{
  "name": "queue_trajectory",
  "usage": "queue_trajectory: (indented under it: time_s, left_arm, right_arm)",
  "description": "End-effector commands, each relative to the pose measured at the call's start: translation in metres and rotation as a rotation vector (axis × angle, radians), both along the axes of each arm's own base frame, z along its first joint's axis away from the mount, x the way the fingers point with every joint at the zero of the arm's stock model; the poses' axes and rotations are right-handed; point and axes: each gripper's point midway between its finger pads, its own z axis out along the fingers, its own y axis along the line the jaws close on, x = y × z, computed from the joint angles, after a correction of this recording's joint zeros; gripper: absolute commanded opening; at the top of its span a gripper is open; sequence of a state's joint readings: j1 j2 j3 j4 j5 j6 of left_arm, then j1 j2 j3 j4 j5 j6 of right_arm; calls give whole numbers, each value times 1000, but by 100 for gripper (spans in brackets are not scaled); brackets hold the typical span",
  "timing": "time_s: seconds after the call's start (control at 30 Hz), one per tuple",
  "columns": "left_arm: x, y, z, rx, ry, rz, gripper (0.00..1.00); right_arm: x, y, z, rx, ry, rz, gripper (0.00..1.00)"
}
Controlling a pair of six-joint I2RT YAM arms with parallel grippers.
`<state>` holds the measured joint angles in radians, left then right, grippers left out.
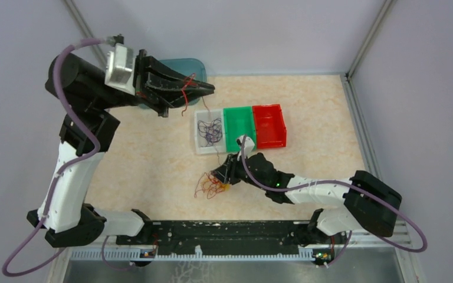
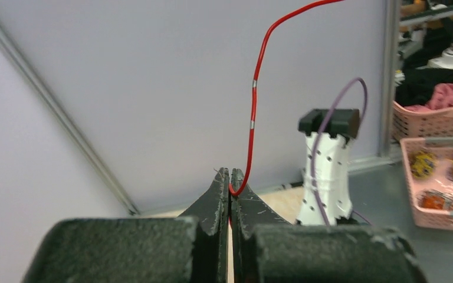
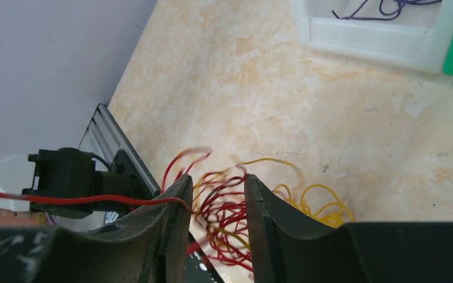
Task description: Untangle the cables
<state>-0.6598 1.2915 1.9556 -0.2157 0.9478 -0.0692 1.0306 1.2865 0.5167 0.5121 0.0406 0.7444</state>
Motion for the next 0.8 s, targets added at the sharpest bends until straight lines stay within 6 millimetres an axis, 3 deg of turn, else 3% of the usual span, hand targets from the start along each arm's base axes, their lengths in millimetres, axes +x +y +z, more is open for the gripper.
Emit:
queue_trajectory:
  time_s: [0.0, 0.17, 0.4, 0.67, 0.77]
  left_arm:
    - [-6, 19, 62, -178, -181, 103, 0]
    - [1, 44, 108, -352, -361, 283, 0]
    - [-18, 87, 169, -580, -701, 478, 0]
    - [-43, 117, 207, -737, -959, 599, 0]
    - [-40, 111, 204, -692, -950, 578, 0]
  right_arm:
    - [0, -1, -16, -26, -1, -18, 41]
    - [-5, -11, -38, -72, 2, -49, 51]
    - [-8, -24, -56, -126, -9, -87, 59]
    - [-12, -31, -69, -154, 2, -101, 63]
    - [-12, -33, -62, -139, -3, -106, 65]
